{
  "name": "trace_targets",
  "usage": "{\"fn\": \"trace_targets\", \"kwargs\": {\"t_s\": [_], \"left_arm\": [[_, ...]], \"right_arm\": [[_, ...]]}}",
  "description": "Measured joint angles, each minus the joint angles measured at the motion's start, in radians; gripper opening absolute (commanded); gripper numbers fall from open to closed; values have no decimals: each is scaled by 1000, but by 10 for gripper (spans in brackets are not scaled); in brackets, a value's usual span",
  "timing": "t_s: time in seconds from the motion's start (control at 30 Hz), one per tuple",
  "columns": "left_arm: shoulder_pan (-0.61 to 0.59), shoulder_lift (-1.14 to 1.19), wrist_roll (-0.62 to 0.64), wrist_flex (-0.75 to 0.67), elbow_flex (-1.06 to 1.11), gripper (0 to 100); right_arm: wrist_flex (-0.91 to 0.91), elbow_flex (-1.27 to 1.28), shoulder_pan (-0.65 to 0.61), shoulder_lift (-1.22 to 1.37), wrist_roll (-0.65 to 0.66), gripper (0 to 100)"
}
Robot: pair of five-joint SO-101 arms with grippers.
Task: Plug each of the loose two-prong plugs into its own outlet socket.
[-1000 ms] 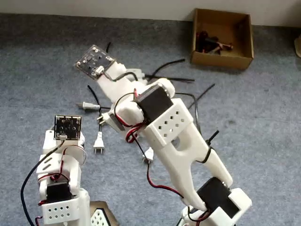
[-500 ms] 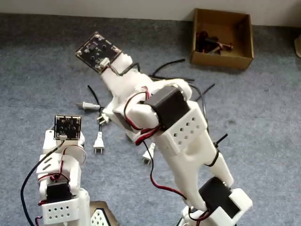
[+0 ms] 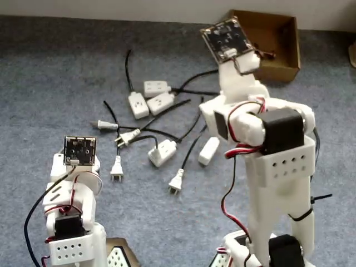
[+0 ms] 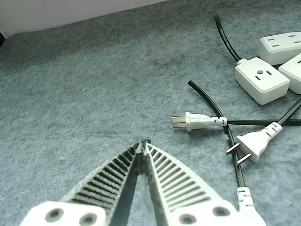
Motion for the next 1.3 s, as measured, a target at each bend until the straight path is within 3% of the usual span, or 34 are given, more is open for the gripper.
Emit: {"fn": "trace_targets", "kwargs": {"t_s": [0.13,0.3,0.43,0.63,0.9,1.3], "left_arm": [[28,0,-38,0,0,8],[48,0,-41,2,0,11],[78,0,-57,25,0,61],[123,0,-100,71,-2,129],[227,0,-101,219,-109,130],[333,51,-103,327,-284,130]], "right_arm": [[-160,288,91,-132,-6,202],[-399,720,129,-341,-8,202],[-480,968,143,-422,-8,202],[-509,1000,190,-427,-8,202],[-594,1011,198,-344,-51,202],[-729,1109,261,-279,-51,202]]}}
